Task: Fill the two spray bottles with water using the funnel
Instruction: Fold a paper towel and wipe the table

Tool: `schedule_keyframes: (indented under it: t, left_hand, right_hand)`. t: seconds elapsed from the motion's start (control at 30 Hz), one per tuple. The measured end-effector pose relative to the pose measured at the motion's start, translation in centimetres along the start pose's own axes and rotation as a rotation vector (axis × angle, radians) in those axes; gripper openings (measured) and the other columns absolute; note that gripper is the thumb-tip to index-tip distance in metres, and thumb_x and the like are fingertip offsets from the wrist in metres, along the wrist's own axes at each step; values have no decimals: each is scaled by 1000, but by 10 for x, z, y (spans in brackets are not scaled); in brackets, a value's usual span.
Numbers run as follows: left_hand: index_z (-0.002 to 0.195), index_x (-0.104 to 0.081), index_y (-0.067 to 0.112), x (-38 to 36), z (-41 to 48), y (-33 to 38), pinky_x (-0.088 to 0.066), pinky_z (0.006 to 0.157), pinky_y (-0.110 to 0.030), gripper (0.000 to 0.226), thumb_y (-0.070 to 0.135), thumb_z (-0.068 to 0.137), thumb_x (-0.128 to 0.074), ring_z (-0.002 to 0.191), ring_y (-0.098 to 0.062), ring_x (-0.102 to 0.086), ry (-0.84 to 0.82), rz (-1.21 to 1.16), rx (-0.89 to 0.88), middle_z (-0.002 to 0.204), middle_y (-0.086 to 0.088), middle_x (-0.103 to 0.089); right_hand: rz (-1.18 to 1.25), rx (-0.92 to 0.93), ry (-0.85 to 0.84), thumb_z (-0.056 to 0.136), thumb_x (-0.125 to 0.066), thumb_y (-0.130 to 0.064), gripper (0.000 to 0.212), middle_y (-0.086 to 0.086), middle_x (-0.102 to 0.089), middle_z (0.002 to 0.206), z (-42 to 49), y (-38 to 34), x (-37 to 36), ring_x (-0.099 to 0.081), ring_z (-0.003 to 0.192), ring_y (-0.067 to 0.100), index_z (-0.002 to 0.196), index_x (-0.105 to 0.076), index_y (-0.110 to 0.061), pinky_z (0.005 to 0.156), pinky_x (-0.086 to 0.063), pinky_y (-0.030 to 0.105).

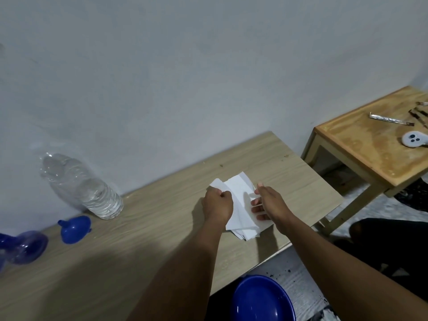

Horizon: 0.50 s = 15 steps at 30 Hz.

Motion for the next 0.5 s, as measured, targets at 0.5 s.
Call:
schedule_keyframes:
  t: [0.5]
  left_hand:
    - [107, -61, 5, 22, 12, -14, -42, 71, -28, 21, 19, 96, -51, 91, -26, -59, -46, -116, 104, 98, -4, -63]
  right_hand:
    - [2, 4, -4, 98, -38, -61, 51, 9, -68, 96, 4, 4, -17, -67, 84, 23, 111, -59, -16, 78, -56, 41]
Point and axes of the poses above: each hand's wrist, its own z-axis towards the middle knuckle, its own x-axis out of the back of the hand, y = z × x, the point moved 4 cm from there along z, towards the middle knuckle
